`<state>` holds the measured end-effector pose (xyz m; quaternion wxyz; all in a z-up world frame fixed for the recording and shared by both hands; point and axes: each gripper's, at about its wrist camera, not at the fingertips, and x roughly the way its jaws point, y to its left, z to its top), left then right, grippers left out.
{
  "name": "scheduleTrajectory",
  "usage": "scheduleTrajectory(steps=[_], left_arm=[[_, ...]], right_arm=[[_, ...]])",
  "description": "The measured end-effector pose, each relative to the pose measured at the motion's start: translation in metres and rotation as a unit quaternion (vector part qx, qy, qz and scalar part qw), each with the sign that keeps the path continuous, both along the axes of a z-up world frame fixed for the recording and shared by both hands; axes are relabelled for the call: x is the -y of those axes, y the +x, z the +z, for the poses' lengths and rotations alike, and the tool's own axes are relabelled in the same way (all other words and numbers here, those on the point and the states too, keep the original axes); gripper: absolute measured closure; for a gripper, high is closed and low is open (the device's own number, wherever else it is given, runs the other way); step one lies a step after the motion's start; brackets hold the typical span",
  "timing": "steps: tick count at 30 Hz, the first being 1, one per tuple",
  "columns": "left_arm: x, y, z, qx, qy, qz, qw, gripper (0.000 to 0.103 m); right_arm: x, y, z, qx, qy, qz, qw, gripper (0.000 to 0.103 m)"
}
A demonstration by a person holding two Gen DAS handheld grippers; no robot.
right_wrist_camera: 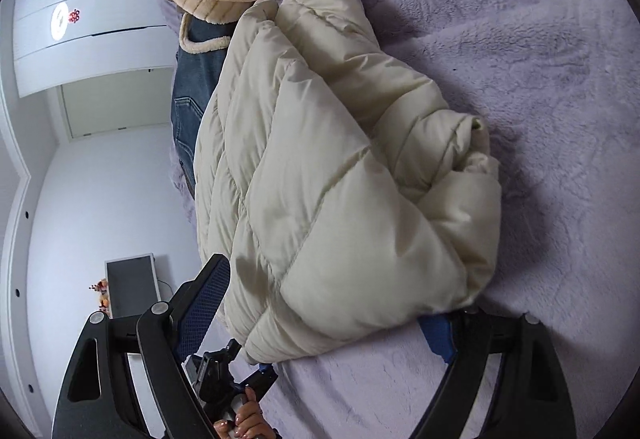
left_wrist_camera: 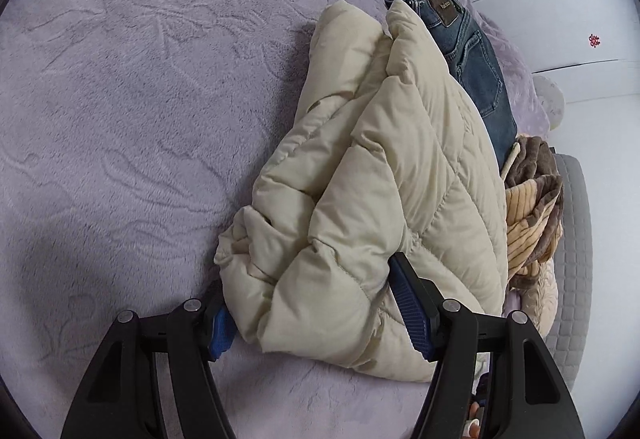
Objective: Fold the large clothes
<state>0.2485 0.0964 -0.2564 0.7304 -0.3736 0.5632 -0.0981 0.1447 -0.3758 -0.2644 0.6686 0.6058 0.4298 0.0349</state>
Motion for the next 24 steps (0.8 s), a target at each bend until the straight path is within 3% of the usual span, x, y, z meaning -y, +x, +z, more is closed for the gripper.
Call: scheduleTrajectory(steps=[6, 7, 8, 10, 13, 24], left_arm=[[0.003, 0.010, 0.002, 0.009, 0.015, -0.006, 0.9998, 0.035], [0.001, 0.009, 0.004, 0.017, 0.016, -0.007, 0.9997, 0.045], [0.002, 0.008, 0.007, 0.024, 0.015, -0.012, 0.9995, 0.057], [0.004, 0.007, 0.013, 0.034, 0.019, -0.020, 0.9990, 0.068], [0.005, 0.003, 0.027, 0.054, 0.031, -0.036, 0.9974, 0.074], [-0.014, -0.036, 0.069, 0.086, 0.020, -0.075, 0.9932, 0.074]], right_arm=[[-0.001, 0.013, -0.008, -0.006, 0.013, -0.007, 1.000, 0.014], [-0.001, 0.014, -0.009, -0.008, 0.014, -0.008, 1.000, 0.017], [-0.001, 0.014, -0.009, -0.011, 0.015, -0.011, 1.000, 0.023], [-0.001, 0.011, -0.011, -0.013, 0.029, -0.015, 0.999, 0.056], [-0.001, 0.002, -0.012, 0.000, 0.052, -0.023, 0.998, 0.074], [-0.003, -0.041, 0.004, 0.034, 0.095, -0.024, 0.995, 0.078]])
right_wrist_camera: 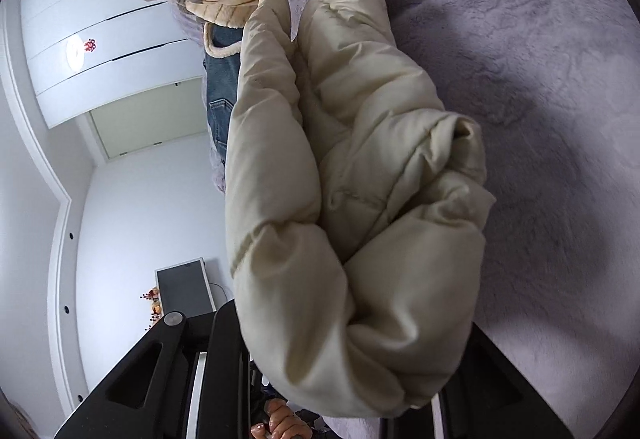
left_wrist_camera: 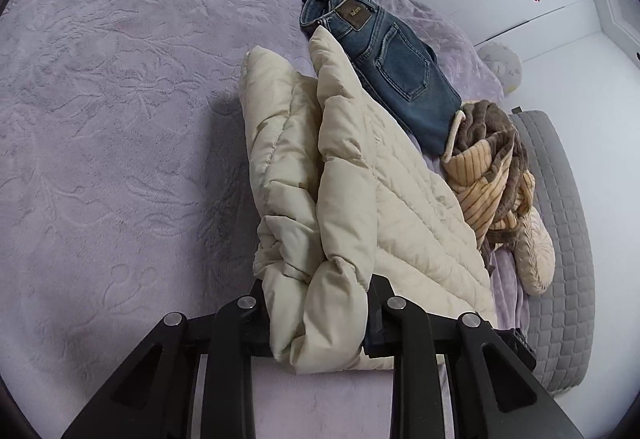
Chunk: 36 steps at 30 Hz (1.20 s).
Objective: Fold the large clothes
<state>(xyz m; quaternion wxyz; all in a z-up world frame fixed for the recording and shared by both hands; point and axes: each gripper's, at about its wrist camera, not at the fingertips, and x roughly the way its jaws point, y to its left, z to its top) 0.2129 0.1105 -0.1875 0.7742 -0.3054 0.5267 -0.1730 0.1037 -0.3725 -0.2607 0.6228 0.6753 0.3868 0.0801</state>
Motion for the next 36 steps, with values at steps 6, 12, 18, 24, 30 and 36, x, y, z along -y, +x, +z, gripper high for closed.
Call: scheduleTrajectory(steps=[6, 12, 18, 24, 30, 36], left_arm=[[-0.018, -0.043, -0.002, -0.030, 0.013, -0.017, 0.9993, 0.074], [-0.030, -0.085, -0.020, -0.070, 0.065, -0.038, 0.9947, 0.074], [-0.027, -0.099, -0.028, -0.094, 0.123, -0.054, 0.9865, 0.067], [-0.024, -0.101, -0.007, -0.074, 0.194, -0.074, 0.9754, 0.054], [-0.025, -0.108, 0.012, -0.040, 0.229, -0.074, 0.9698, 0.015], [-0.024, -0.107, 0.018, -0.030, 0.242, -0.080, 0.9665, 0.000]], right_arm=[[-0.007, -0.040, 0.006, -0.012, 0.014, 0.000, 1.000, 0.078], [-0.024, -0.094, -0.002, -0.036, 0.023, 0.003, 0.999, 0.078], [-0.027, -0.109, -0.017, -0.084, 0.011, 0.005, 0.996, 0.071], [-0.024, -0.087, 0.011, -0.101, -0.051, 0.045, 0.993, 0.060], [-0.032, -0.076, 0.035, -0.118, -0.118, 0.097, 0.981, 0.047], [-0.051, -0.070, 0.061, -0.123, -0.195, 0.164, 0.959, 0.030]])
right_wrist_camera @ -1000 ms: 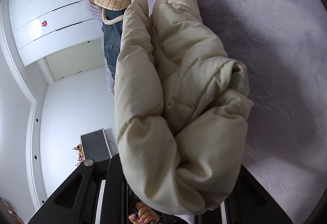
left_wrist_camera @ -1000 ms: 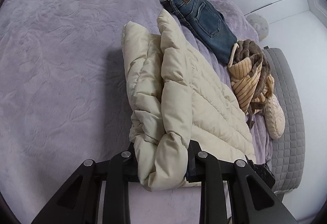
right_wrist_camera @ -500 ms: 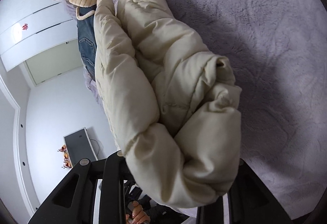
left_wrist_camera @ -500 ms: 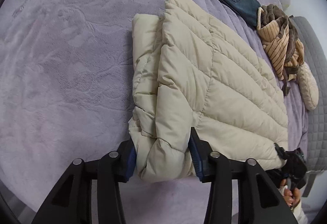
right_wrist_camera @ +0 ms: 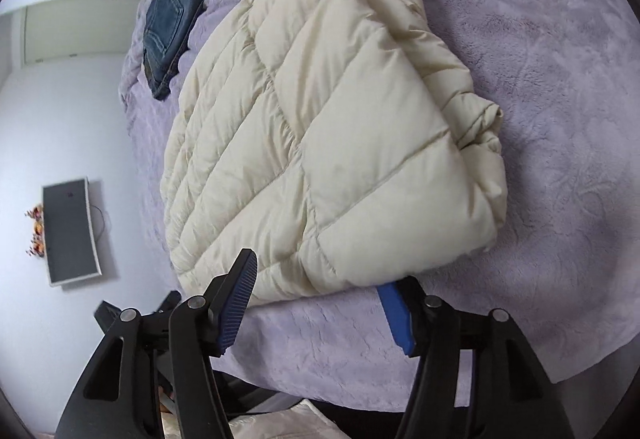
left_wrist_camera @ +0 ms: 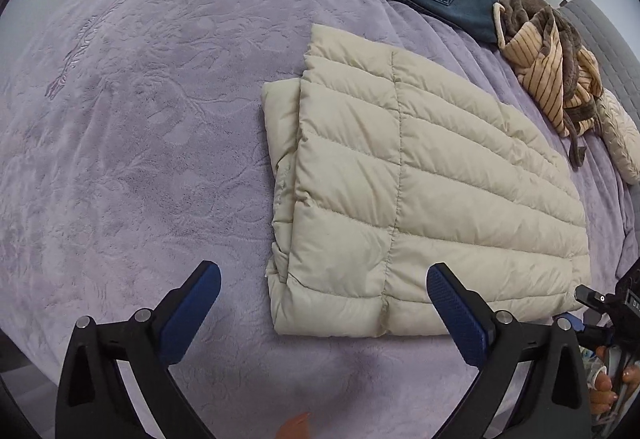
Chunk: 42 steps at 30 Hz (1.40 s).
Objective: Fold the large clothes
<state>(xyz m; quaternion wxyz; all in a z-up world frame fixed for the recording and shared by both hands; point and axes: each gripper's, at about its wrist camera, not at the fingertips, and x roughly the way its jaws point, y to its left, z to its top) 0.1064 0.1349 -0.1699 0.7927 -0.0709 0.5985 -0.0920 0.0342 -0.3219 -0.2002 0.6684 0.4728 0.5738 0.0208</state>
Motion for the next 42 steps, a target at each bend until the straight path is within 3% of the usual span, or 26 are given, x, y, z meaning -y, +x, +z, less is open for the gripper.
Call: scheduleTrajectory(steps=[1, 4, 6, 14, 17, 29, 30, 32, 34, 35, 36, 42], left_arm=[[-0.001, 0.000, 0.001, 0.001, 0.003, 0.000, 1.0000, 0.000], [0.000, 0.004, 0.004, 0.006, 0.008, 0.000, 0.9999, 0.000], [0.005, 0.008, 0.005, 0.008, 0.013, -0.001, 0.9999, 0.000], [0.005, 0.024, -0.006, -0.004, 0.029, 0.005, 0.9996, 0.000], [0.003, 0.028, -0.011, -0.016, 0.015, -0.002, 0.9998, 0.000], [-0.012, 0.045, -0.023, -0.022, -0.029, 0.000, 0.9993, 0.000], [-0.015, 0.047, -0.025, -0.021, -0.037, 0.000, 0.9991, 0.000], [-0.023, 0.052, -0.029, -0.026, -0.066, 0.003, 0.9975, 0.000], [-0.033, 0.058, -0.037, -0.041, -0.104, 0.011, 0.9937, 0.000], [-0.037, 0.061, -0.042, -0.052, -0.123, 0.015, 0.9909, 0.000], [-0.041, 0.064, -0.048, -0.062, -0.142, 0.020, 0.9877, 0.000], [-0.050, 0.084, -0.082, -0.107, -0.245, 0.028, 0.9632, 0.000]], right_arm=[[-0.005, 0.004, 0.004, 0.001, -0.009, 0.015, 1.000, 0.024], [-0.023, 0.005, 0.018, 0.008, -0.034, 0.064, 0.997, 0.022], [-0.039, -0.005, 0.024, 0.017, -0.038, 0.100, 0.994, 0.012], [-0.098, 0.001, 0.053, 0.050, -0.103, 0.206, 0.972, 0.012], [-0.114, 0.008, 0.057, 0.037, -0.142, 0.235, 0.961, 0.012], [-0.114, 0.035, 0.077, 0.051, -0.215, 0.180, 0.959, 0.012], [-0.114, 0.038, 0.078, 0.051, -0.223, 0.176, 0.957, 0.015], [-0.114, 0.047, 0.077, 0.053, -0.235, 0.172, 0.955, 0.034], [-0.114, 0.056, 0.073, 0.048, -0.246, 0.175, 0.952, 0.070], [-0.115, 0.061, 0.069, 0.048, -0.248, 0.177, 0.951, 0.076], [-0.115, 0.065, 0.066, 0.047, -0.248, 0.180, 0.951, 0.079], [-0.124, 0.090, 0.036, 0.039, -0.265, 0.203, 0.942, 0.080]])
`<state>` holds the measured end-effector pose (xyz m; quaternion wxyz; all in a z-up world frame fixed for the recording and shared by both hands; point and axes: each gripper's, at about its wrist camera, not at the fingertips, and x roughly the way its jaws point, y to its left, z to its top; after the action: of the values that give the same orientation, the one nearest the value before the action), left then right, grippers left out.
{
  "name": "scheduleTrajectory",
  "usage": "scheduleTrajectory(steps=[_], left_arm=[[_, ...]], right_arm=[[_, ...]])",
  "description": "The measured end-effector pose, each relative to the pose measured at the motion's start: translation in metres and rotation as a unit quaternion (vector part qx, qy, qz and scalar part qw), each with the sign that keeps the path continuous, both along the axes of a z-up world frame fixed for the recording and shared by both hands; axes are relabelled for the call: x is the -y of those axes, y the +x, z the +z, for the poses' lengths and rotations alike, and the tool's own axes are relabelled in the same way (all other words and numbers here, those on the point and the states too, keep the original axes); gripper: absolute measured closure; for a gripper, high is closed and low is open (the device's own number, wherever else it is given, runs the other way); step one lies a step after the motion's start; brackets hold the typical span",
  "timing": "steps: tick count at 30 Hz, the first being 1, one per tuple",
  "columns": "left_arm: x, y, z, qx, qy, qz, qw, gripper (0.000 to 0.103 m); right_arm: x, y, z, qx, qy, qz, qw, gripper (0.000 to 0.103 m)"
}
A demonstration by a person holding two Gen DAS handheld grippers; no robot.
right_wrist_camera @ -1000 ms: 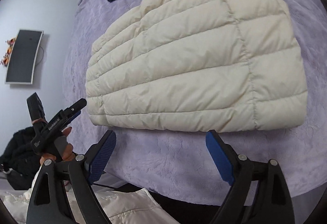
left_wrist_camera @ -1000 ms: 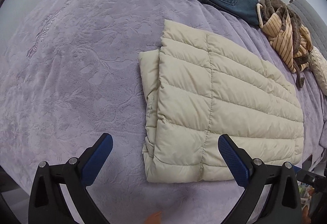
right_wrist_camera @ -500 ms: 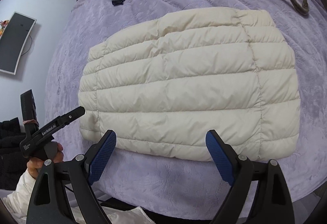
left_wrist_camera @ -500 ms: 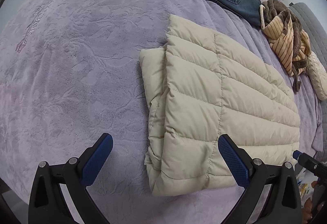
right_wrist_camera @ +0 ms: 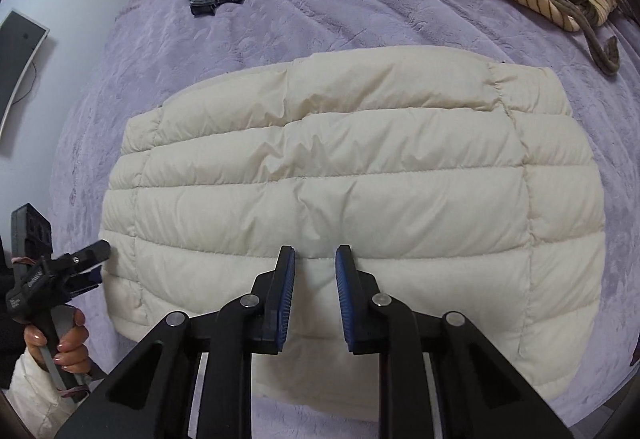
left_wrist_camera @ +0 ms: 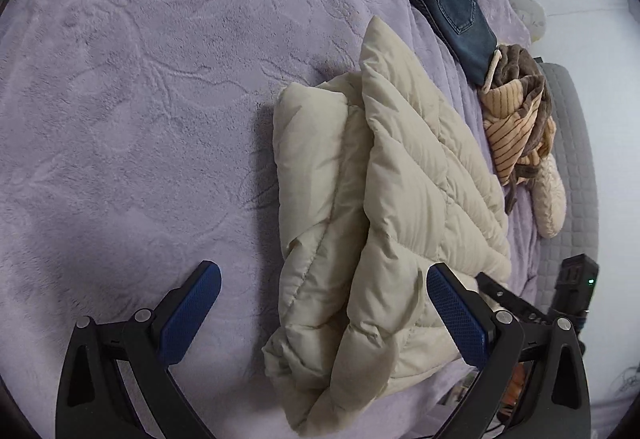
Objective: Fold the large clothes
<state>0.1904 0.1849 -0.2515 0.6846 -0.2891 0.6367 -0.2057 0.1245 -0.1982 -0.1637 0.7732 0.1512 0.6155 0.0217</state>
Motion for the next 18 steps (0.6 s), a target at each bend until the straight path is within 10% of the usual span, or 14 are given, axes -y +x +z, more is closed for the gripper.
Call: scheduleTrajectory(steps=[13, 18], left_arm=[[0.065, 0.034, -0.025, -0.011, -0.082, -0.119, 0.9894, 0.001], [0.089, 0.029, -0.013, -0.005, -0.070, -0.166, 0.9836, 0.052]], right_arm=[[0.005, 0.005, -0.038, -0.025, 0.022, -0.013, 0.999, 0.080], [0.007, 0.005, -0.042, -0.027, 0.019, -0.018, 0.999, 0.080]])
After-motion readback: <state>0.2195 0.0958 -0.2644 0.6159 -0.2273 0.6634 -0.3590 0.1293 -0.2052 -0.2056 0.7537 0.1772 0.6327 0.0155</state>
